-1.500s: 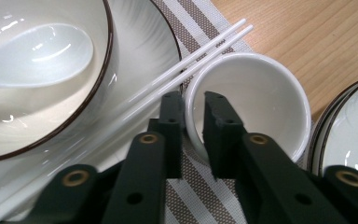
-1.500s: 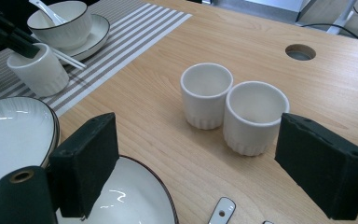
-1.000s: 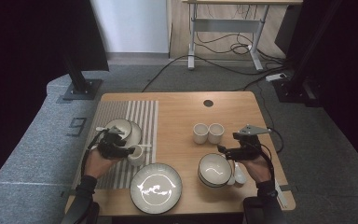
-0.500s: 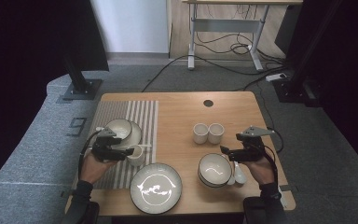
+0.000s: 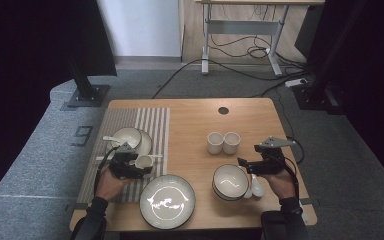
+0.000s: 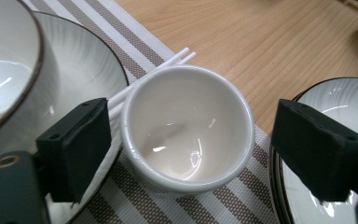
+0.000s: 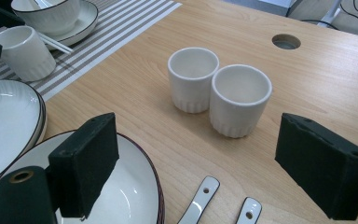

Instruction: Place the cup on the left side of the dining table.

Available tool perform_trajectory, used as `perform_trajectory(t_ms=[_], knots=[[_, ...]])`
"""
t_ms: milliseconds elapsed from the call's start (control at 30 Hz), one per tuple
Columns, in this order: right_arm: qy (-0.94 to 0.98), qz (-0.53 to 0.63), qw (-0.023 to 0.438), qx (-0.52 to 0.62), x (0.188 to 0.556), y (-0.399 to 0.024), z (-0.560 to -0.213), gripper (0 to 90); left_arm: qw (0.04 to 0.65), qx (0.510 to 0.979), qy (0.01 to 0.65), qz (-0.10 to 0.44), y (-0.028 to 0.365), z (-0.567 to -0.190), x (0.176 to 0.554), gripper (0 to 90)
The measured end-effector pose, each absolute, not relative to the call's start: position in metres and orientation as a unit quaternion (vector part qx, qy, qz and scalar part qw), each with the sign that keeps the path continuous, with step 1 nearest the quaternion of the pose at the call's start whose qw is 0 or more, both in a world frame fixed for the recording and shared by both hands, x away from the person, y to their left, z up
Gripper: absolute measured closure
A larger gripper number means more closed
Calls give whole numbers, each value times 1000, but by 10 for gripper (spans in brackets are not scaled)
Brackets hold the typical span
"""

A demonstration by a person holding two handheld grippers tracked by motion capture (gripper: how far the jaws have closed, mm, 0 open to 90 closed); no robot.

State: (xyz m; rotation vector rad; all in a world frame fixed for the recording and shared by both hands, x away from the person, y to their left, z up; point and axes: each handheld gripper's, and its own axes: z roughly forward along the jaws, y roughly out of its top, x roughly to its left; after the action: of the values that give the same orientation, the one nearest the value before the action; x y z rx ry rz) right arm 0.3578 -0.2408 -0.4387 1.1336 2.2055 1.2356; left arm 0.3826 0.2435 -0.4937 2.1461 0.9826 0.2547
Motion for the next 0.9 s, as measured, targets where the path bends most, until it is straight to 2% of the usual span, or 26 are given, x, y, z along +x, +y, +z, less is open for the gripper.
perform_trajectory(t_ms=[200,467,733,900], knots=[[780,440,184,405,357,-243,-440,130,360,844,384,107,240,-495,379,145],[779,441,186,405,357,-246,-439,131,375,834,387,116,247,-490,375,140],[776,436,199,409,352,-251,-438,126,390,821,389,153,259,-485,361,44],[775,426,210,418,349,-256,-439,86,397,809,396,177,270,-487,351,0]])
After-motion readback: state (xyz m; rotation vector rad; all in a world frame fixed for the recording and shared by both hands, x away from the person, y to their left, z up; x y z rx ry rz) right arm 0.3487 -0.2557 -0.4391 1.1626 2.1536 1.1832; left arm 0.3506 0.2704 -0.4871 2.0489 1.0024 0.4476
